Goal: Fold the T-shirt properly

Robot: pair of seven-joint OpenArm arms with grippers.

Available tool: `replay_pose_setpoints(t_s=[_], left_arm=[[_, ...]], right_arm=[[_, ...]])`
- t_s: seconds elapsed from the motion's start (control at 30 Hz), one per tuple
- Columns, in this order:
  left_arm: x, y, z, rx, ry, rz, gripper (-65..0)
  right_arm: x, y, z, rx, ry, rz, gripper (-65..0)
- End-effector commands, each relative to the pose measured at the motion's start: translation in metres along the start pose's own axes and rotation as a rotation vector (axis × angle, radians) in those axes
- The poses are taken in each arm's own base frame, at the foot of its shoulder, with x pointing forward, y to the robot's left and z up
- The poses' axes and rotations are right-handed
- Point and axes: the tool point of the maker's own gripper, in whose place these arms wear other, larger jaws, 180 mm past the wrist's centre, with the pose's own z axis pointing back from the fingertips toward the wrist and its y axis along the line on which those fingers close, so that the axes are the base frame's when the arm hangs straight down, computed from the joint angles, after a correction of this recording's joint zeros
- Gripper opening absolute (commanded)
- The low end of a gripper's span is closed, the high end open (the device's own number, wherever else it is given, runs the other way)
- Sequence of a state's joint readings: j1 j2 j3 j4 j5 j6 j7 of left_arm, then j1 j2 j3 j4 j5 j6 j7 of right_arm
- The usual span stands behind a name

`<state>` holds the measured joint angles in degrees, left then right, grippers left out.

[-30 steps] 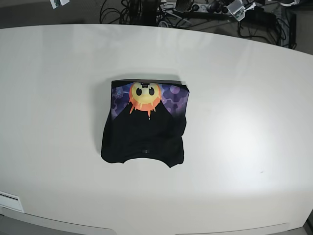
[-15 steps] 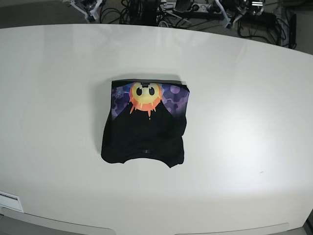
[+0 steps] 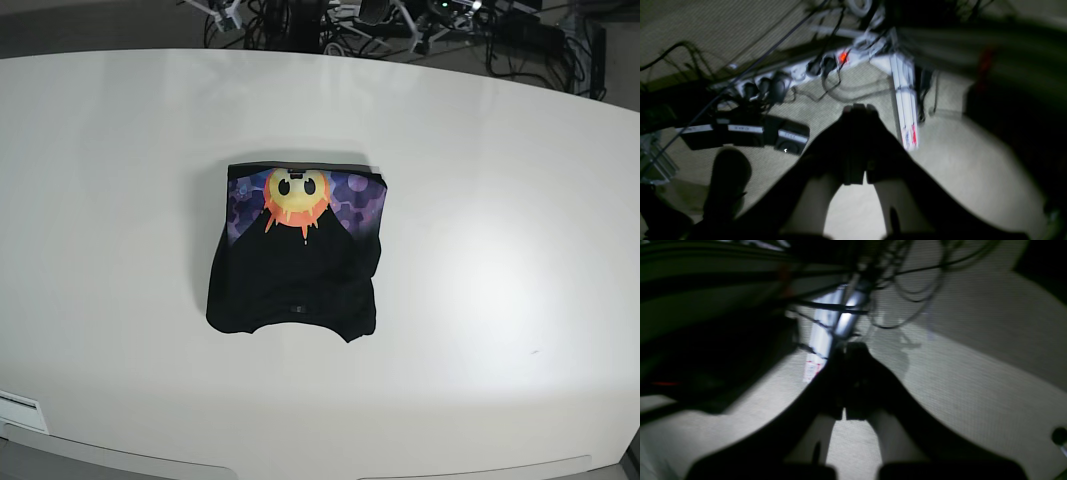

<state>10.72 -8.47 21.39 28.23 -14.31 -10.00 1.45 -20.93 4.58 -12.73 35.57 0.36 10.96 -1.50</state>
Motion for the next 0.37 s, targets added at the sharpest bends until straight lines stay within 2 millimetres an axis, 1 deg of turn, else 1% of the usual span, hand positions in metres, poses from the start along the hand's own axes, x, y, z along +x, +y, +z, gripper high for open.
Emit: replay_pose_setpoints(t_s=[0.0, 0.07, 0.2, 0.27, 0.33], left_arm=[[0.002, -0.007, -0.002, 0.006, -0.013, 0.003, -65.0], [0.004, -0.01, -0.004, 0.023, -0.033, -0.013, -65.0], [0.006, -0.013, -0.005, 0.016, -0.045, -0.029, -65.0], [0.004, -0.014, -0.005, 0.016, -0.042, -0.028, -65.0], [0.006, -0.015, -0.005, 0.014, -0.049, -0.027, -65.0]], right_arm=[[0.005, 0.007, -0.001, 0.0, -0.018, 0.011, -65.0], [0.01, 0.017, -0.004, -0.006, -0.027, 0.009, -65.0], [0.026, 0.022, -0.007, 0.013, -0.052, 0.011, -65.0], [0.028, 0.026, -0.007, 0.037, -0.054, 0.014, -65.0], [0.03, 0.027, -0.007, 0.046, -0.061, 0.016, -65.0]])
